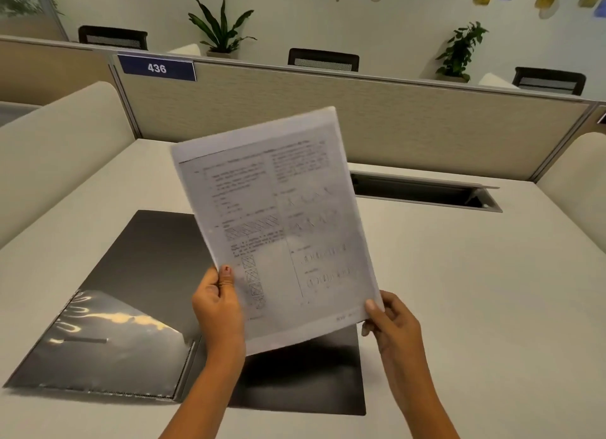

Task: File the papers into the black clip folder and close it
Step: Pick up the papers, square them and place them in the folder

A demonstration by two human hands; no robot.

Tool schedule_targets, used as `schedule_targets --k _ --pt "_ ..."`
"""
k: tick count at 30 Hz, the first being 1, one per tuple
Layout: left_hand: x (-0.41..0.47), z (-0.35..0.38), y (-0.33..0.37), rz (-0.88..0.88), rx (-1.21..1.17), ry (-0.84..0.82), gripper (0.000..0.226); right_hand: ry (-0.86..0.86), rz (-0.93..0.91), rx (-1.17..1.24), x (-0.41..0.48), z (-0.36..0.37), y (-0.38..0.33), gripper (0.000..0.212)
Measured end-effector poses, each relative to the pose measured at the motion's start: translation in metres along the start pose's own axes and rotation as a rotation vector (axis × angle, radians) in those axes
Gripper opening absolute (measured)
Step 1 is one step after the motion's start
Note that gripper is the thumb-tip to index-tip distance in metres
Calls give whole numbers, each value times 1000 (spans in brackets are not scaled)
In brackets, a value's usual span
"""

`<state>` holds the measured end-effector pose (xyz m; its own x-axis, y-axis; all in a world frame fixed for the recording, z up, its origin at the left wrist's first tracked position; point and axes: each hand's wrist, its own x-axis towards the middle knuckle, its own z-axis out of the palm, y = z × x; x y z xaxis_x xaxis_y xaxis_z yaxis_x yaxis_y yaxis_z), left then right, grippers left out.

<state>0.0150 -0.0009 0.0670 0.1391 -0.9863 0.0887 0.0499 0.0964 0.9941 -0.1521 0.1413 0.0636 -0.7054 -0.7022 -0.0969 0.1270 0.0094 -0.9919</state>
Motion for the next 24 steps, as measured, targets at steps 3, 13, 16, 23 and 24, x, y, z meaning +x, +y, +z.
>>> schedule_targets --k 3,13,16,23,24 --pt "-7 6 5 -174 -170 23 24 -83 76 328 -8 12 -3 46" --pt "-26 8 6 -342 -612 -252 26 116 -128 166 -11 42 -14 18" --pt "4 -8 11 -316 -707 -251 26 152 -221 33 -3 28 -23 15" --pt "51 -55 24 -51 -264 -321 22 154 -337 -88 6 0 -32 12" --pt "50 -59 23 16 -128 -331 20 151 -344 -86 5 -1 -32 12"
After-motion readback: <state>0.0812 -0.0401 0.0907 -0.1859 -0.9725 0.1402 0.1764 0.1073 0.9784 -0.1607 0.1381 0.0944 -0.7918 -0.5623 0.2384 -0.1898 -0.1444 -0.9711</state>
